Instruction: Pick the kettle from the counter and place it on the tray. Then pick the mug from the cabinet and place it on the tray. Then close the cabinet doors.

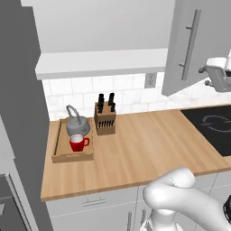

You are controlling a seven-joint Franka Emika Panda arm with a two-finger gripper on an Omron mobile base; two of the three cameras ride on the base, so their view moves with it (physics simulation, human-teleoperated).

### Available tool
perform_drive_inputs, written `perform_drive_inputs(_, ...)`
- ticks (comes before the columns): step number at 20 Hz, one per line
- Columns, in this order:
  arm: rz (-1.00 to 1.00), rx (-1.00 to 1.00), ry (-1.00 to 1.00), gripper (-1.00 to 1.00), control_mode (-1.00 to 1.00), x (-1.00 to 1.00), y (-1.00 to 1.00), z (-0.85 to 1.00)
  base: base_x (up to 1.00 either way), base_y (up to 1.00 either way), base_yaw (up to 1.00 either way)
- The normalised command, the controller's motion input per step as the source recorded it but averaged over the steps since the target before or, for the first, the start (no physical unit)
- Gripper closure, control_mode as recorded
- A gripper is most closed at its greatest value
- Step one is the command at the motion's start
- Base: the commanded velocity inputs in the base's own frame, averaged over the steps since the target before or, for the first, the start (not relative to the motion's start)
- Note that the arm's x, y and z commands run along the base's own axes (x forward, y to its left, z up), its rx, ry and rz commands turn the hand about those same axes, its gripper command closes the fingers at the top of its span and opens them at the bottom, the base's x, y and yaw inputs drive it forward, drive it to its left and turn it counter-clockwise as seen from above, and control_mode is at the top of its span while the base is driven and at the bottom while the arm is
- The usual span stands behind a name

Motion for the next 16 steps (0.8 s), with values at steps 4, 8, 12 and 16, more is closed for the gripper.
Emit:
perform_drive_inputs(4, -0.30, -0.05, 0.00, -1.00, -1.00, 0.65, 0.21, 0.00, 0.00, 0.00, 0.00)
perform_drive_inputs(8, -0.28, -0.03, 0.00, -1.00, -1.00, 0.62, 0.12, 0.00, 0.00, 0.00, 0.00)
perform_drive_inputs(12, -0.25, -0.02, 0.00, -1.00, -1.00, 0.58, 0.07, -0.01, 0.00, 0.00, 0.00)
perform_drive_inputs(16, -0.22, 0.00, 0.00, -1.00, -1.00, 0.48, 0.05, 0.00, 0.00, 0.00, 0.00)
